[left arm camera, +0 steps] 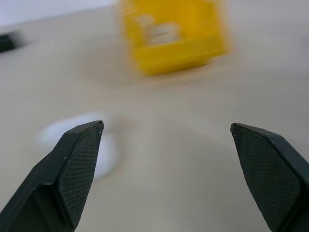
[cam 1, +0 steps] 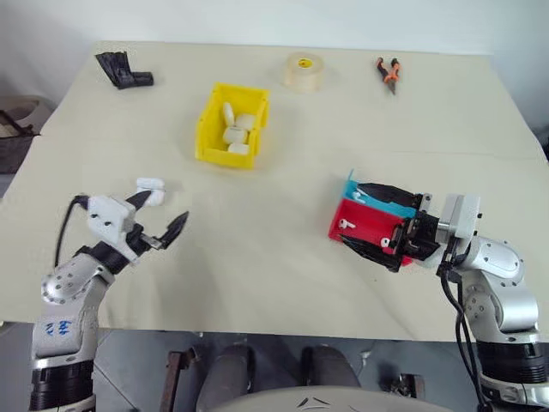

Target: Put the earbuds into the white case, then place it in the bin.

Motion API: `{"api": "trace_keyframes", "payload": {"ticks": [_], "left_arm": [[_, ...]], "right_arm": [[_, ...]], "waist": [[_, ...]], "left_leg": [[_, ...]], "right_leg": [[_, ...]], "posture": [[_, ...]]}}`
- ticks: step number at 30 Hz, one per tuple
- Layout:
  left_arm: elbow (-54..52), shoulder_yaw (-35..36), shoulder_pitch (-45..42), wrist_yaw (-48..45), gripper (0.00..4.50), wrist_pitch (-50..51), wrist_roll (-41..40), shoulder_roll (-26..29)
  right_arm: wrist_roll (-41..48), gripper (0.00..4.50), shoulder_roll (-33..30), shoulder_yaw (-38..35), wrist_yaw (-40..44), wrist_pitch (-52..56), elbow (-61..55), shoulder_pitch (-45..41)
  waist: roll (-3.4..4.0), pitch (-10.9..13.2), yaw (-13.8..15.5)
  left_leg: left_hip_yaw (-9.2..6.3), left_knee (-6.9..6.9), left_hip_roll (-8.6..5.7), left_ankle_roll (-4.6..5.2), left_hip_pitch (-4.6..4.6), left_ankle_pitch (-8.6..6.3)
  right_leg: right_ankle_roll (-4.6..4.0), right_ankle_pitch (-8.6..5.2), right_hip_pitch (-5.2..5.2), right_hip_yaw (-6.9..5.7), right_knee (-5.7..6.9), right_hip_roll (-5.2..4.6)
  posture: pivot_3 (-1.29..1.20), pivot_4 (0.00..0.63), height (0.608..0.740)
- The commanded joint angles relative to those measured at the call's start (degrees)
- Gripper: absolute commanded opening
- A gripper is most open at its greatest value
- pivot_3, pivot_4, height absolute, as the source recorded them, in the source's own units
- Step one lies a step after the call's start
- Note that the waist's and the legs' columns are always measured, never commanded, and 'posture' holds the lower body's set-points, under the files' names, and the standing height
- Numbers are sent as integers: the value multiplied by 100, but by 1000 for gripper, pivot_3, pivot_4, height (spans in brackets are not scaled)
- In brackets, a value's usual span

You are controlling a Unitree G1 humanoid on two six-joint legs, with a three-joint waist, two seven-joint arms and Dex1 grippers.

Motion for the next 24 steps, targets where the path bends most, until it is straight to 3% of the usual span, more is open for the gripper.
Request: {"api": "trace_keyframes", "payload": {"ticks": [1, 7, 10, 12, 17, 20, 24], "left_arm": [[-568, 425, 190, 557, 4481, 576, -159, -131], [-691, 611, -251, 644, 4481, 2321, -713, 473], [-414, 450, -1009, 725, 4481, 4008, -918, 1259], [-275, 314, -1369, 749, 4481, 4416, -853, 1557], [743, -819, -3126, 792, 4481, 6435, -739, 2158], [1386, -1491, -4002, 756, 4481, 6847, -589, 2134], [1986, -2113, -4563, 627, 4481, 6584, -356, 2067]], "right_arm": [[120, 4500, -24, -95, -33, -49, -152, -2], [138, 4500, -179, -117, 67, 79, -100, 93], [137, 4500, -205, -131, 63, 67, -48, 69], [130, 4500, -198, -117, 43, 82, -46, 43], [72, 4500, -81, 7, -52, 58, -131, 99], [56, 4500, -45, 78, -78, 58, -166, 100], [48, 4500, -21, 107, -115, 57, -188, 73]], "waist": [[0, 0, 46], [0, 0, 85], [-2, 1, 72], [-2, 1, 57], [-1, 1, 25], [-1, 1, 18], [-2, 2, -39]], "left_leg": [[0, 0, 0, 1, 0, -1], [-6, 0, 1, 0, 5, -1], [-8, 0, 2, -1, 6, 0], [-8, -5, -2, -1, 8, 0], [-10, -12, -9, -1, 12, 0], [-9, -10, -16, -1, 9, 0], [-7, -8, -20, -1, -1, 0]], "right_leg": [[0, 1, 4, 1, -8, -1], [0, 1, 14, 0, -14, 2], [0, 1, 16, -1, -12, 6], [0, 1, 16, 1, -10, 9], [0, 1, 10, 0, 4, 21], [0, 1, 3, 2, 17, 23], [0, 1, -25, 4, 49, 20]], "posture": [[0, 150, 740], [0, 150, 740], [0, 150, 740], [0, 150, 740], [0, 150, 740], [0, 150, 740], [0, 150, 740]]}}
